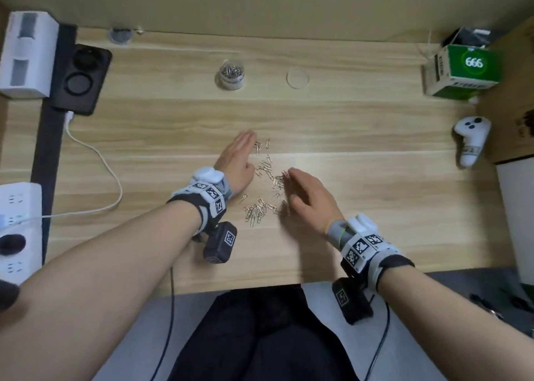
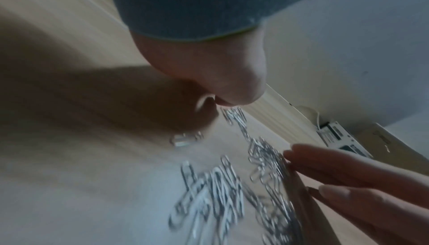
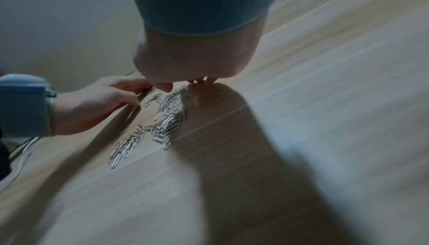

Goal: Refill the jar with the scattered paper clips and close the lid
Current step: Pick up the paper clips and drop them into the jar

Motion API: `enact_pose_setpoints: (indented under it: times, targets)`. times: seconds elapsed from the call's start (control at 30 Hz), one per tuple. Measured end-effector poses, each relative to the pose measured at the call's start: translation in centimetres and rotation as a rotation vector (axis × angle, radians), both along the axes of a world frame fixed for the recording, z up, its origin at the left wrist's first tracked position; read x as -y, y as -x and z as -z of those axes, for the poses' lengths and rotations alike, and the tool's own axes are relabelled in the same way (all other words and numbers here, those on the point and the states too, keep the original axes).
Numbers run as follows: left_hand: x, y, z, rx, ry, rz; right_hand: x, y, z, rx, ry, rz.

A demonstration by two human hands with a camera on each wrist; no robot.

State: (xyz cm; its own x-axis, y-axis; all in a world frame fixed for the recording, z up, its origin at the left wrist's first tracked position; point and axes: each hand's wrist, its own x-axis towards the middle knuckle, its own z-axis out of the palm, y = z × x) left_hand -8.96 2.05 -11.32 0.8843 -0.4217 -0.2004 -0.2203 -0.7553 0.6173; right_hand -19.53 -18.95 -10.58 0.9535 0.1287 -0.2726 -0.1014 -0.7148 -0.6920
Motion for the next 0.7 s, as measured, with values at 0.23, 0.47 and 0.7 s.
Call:
enact_pose_setpoints:
  times: [0.23,0.47,0.7]
  targets:
    - [1.0,3.7,0.2,0.029,0.087,0.169,1.6,2.3,0.0,0.029,0.114,0.15]
    - [-2.2,6.9,-0.5,0.034,0.126,0.133,-1.8,0.9,-0.1,-0.033,0.314,-0.055]
    - [-4.1,9.6,-2.2,0.012,-0.157,0.003,-1.9,-0.9,0.2,-0.002,0.22,-0.121]
